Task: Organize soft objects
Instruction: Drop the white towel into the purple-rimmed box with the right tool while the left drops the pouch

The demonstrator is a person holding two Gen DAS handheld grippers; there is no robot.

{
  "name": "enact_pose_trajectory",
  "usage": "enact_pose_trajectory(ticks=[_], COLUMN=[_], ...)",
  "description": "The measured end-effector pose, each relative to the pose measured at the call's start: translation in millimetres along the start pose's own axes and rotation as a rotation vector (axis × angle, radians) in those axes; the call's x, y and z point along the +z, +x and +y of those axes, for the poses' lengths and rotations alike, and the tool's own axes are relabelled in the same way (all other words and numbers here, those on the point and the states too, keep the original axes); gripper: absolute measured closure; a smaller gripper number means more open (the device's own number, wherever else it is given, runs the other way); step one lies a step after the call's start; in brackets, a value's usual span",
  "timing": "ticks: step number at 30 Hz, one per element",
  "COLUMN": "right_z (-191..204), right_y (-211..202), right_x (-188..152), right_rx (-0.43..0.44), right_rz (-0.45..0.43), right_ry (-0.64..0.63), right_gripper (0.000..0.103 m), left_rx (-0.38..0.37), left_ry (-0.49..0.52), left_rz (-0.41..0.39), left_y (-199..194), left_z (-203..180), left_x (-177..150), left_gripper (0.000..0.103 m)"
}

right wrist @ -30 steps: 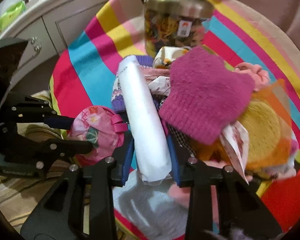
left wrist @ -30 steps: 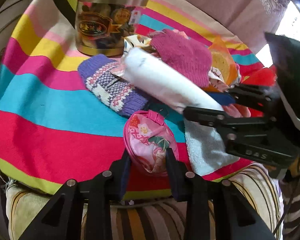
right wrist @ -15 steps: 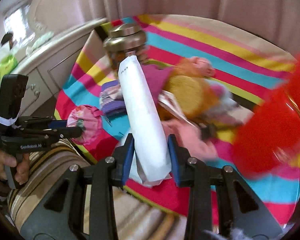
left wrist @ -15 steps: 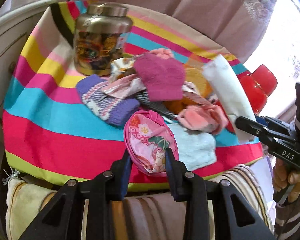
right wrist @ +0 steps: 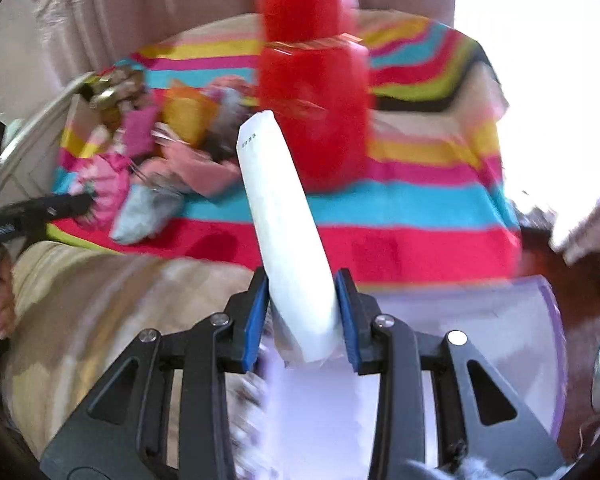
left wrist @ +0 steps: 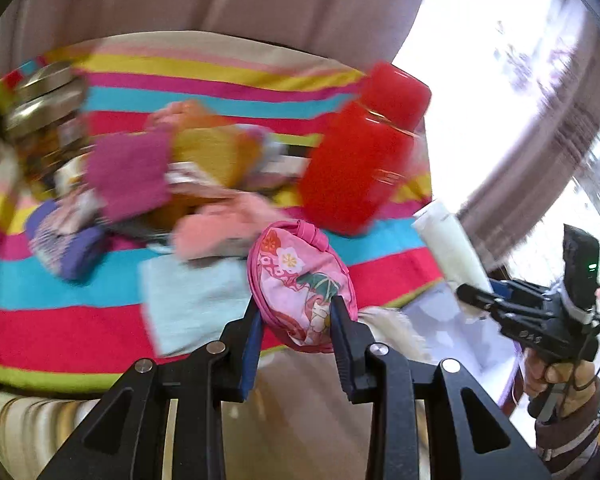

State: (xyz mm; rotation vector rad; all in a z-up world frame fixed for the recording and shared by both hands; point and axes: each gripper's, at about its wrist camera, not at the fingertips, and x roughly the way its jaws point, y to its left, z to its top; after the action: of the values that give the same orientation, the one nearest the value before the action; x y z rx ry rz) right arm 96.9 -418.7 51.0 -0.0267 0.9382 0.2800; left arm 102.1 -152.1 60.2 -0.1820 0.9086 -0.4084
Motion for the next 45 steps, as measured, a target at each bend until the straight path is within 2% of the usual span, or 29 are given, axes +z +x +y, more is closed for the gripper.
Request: enact_pose_trajectory(ticks=[5, 13, 20, 25, 30, 35, 37, 42, 45], right_z=[-55, -118, -160, -171, -180, -192, -192, -183, -174], right_y=[-7, -8, -3, -8, -19, -32, -39, -49, -56], right_x=[-33, -66, -85, -91, -88, -84, -81, -72, -63], right_rx=[-0.085, -0.232, -0.353, -0.401, -0.441, -0.497, -0.521, -0.596, -0.593], right_rz=[0.045, 0.118, 0.172, 0.163, 0.130, 0.081, 0.062, 0.105, 0.136], right_ry=[0.109, 0.208, 0.283, 0.300, 0.335, 0.396, 0.410, 0.401, 0.428], right_gripper=[0.065, 0.065, 0.065, 0.064, 0.063, 0.039, 0.034, 0.032, 0.030], left_rx=[-0.069, -0.192, -0.228, -0.238, -0.254, -0.271, -0.282, -0.274, -0.264], left_ry=[0.103, 0.244, 0.351, 0.371, 0.381, 0.386, 0.383, 0.392, 0.388], left_rz=[0.056, 0.206, 0.338, 0.391, 0.402, 0.392, 0.398, 0.398, 0.385], left_y=[29, 94, 151, 177, 198, 211, 218, 225, 219], left_z=[-57, -152, -220, -244, -262, -276, -281, -284, -280], left_x=[6, 3, -10, -14, -12, -9, -7, -6, -3], left_gripper=[0.070, 0.070, 0.070, 0.070, 0.069, 0.067, 0.066, 0.053, 0.052])
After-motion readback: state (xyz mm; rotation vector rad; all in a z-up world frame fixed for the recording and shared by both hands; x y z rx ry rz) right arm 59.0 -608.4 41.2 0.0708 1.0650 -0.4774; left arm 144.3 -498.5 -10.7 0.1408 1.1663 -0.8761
